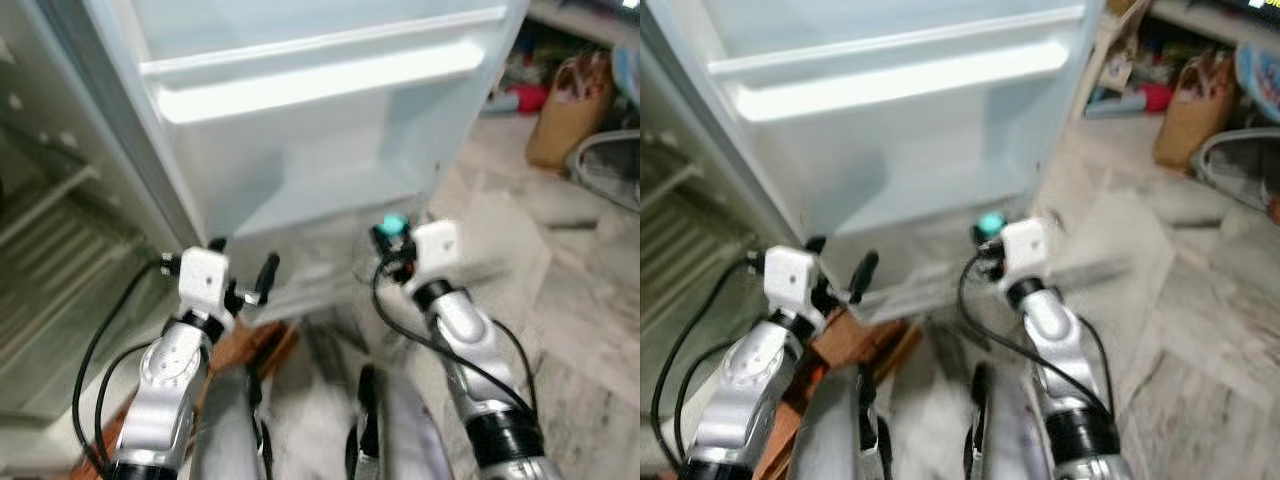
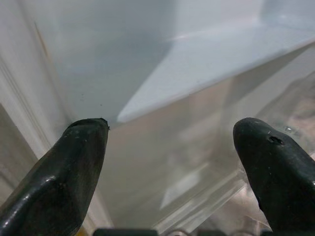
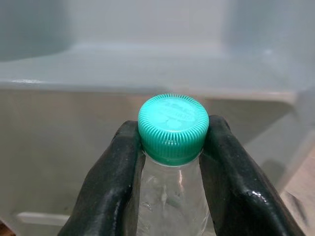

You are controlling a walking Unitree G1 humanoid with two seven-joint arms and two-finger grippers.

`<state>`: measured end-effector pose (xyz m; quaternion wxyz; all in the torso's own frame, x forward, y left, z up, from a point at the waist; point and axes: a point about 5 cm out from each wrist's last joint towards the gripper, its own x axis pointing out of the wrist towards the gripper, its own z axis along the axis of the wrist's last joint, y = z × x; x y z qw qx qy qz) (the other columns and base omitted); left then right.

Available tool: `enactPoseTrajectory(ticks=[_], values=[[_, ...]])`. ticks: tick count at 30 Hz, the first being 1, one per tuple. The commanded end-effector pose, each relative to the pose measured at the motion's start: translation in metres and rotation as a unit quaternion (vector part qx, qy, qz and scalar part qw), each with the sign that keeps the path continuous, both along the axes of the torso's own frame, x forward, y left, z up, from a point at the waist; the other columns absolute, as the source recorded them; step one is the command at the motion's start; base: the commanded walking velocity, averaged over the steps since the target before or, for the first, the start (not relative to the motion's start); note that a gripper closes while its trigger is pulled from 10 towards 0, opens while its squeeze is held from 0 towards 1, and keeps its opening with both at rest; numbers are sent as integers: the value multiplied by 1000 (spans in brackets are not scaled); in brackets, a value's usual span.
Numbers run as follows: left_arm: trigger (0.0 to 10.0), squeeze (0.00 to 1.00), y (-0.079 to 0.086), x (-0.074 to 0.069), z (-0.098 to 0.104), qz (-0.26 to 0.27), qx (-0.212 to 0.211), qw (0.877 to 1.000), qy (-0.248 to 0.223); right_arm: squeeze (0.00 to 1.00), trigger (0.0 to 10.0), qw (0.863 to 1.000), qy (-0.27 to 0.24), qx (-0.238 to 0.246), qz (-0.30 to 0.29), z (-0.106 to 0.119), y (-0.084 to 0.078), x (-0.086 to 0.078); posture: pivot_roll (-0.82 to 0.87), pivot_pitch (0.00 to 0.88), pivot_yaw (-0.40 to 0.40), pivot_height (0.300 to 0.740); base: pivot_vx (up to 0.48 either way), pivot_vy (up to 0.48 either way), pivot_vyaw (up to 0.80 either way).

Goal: Restocking fridge

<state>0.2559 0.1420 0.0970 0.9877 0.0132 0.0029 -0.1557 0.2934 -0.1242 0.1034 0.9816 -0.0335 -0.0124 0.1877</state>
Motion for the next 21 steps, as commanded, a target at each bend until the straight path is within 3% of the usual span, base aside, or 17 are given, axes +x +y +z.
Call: enactPoseTrajectory(ticks=[1,6,10,14,18,21], values=[[10000,0,14,2,-2,37,7,999,9,0,10000,1000,-14,-5,-18,4,-11,0,-5,142,11,612,0,0,0],[10000,0,16,0,-3,40,10,999,12,0,10000,1000,-18,0,-6,4,-6,0,2,143,14,612,0,0,0],[10000,0,15,-3,-4,41,10,999,14,0,10000,999,-31,-4,20,6,7,0,5,147,11,583,0,0,0],[10000,0,16,-3,-4,44,10,999,15,0,10000,999,-37,-5,20,7,8,-1,6,150,11,578,0,0,0],[10000,0,22,-6,-1,68,13,998,5,0,10000,999,-49,-10,17,9,10,1,10,157,13,578,0,0,0],[10000,0,34,-11,-1,107,18,994,3,0,10000,996,-88,-20,7,16,16,9,22,178,12,578,0,0,0]])
